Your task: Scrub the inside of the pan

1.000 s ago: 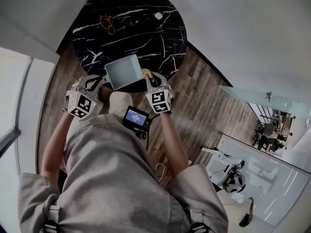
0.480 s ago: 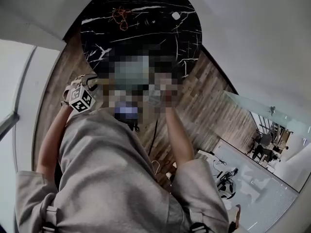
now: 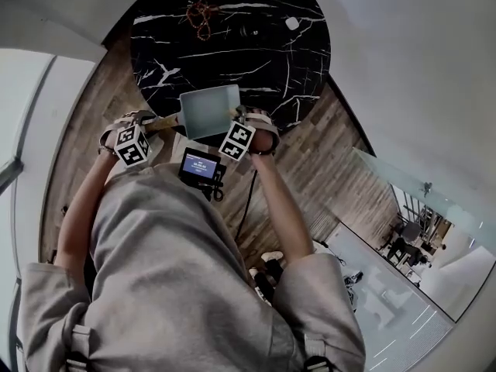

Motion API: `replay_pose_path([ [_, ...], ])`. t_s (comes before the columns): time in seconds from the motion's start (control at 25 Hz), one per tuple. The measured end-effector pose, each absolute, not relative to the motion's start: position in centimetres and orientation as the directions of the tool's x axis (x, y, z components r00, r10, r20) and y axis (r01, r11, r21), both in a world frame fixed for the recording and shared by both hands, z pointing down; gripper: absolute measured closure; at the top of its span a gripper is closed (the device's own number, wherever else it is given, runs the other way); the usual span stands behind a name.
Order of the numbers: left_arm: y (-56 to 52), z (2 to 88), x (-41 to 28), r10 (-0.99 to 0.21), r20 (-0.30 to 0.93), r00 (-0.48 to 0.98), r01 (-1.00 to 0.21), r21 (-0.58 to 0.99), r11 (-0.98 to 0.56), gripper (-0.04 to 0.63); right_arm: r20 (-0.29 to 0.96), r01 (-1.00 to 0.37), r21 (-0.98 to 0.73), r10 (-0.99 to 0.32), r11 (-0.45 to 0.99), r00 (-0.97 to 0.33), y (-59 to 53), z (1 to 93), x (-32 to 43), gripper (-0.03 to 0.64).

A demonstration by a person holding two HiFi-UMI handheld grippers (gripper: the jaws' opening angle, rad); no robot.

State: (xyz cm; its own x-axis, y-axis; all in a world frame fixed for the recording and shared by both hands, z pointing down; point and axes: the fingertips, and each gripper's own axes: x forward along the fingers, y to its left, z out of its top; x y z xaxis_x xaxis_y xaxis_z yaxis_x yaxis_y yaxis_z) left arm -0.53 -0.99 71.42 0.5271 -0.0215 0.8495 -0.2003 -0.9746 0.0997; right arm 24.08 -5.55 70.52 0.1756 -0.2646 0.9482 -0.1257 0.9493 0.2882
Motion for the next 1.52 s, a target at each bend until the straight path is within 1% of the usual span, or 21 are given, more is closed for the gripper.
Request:
replay_pose_path([
  [0.12,-0.7,72.0,-0.4,-0.002,0.86,0.511,-0.204,0.119,-0.972,0.416,0.948,-0.129,0.275,-0.247,0.953,0.199,-5.5,70.6,24.1,0.568],
  [0.24,-0.4,72.3,-0.4,0.011,0.858,0.513,-0.214,0.14,-0.967,0.466,0.948,-0.142,0.263,-0.228,0.954,0.224,-5.2,70.7,23.8,0.566],
  [0.4,-0.5,72.2,-0.4,0.018,0.854,0.52,-0.241,0.167,-0.956,0.472,0.945,-0.143,0.245,-0.203,0.959,0.257,-4.6,70.9,23.6,0.566],
  [0.56,-0.6,72.2,-0.5,0.011,0.857,0.515,-0.255,0.165,-0.953,0.474,0.962,-0.213,0.161,-0.105,0.964,0.253,-2.6,71.9,23.0,0.566],
  [0.72,-0.4,72.2,-0.4,0.01,0.86,0.51,-0.266,0.169,-0.949,0.472,0.969,-0.311,0.129,-0.052,0.942,0.243,-1.7,72.8,22.9,0.568],
  [0.88,0.0,72.0,-0.3,0.012,0.861,0.508,-0.281,0.179,-0.943,0.472,0.984,-0.466,0.041,0.046,0.884,0.173,-1.5,73.1,22.5,0.568],
  [1.04,0.3,72.4,-0.2,0.012,0.864,0.503,-0.289,0.181,-0.94,0.471,0.992,-0.601,-0.073,0.121,0.796,0.04,-1.0,73.8,20.7,0.568],
  [1.24,0.3,72.5,-0.3,0.007,0.866,0.5,-0.3,0.181,-0.937,0.471,0.992,-0.645,-0.096,0.125,0.758,-0.001,-0.8,74.0,19.2,0.568],
  [1.4,0.4,72.3,-0.3,0.005,0.868,0.497,-0.305,0.181,-0.935,0.469,0.985,-0.707,-0.175,0.125,0.685,-0.121,-0.6,74.4,16.9,0.568],
  [1.52,0.4,72.1,-0.2,0.001,0.869,0.495,-0.31,0.178,-0.934,0.469,0.967,-0.738,-0.255,0.17,0.625,-0.19,0.4,74.5,14.9,0.566],
])
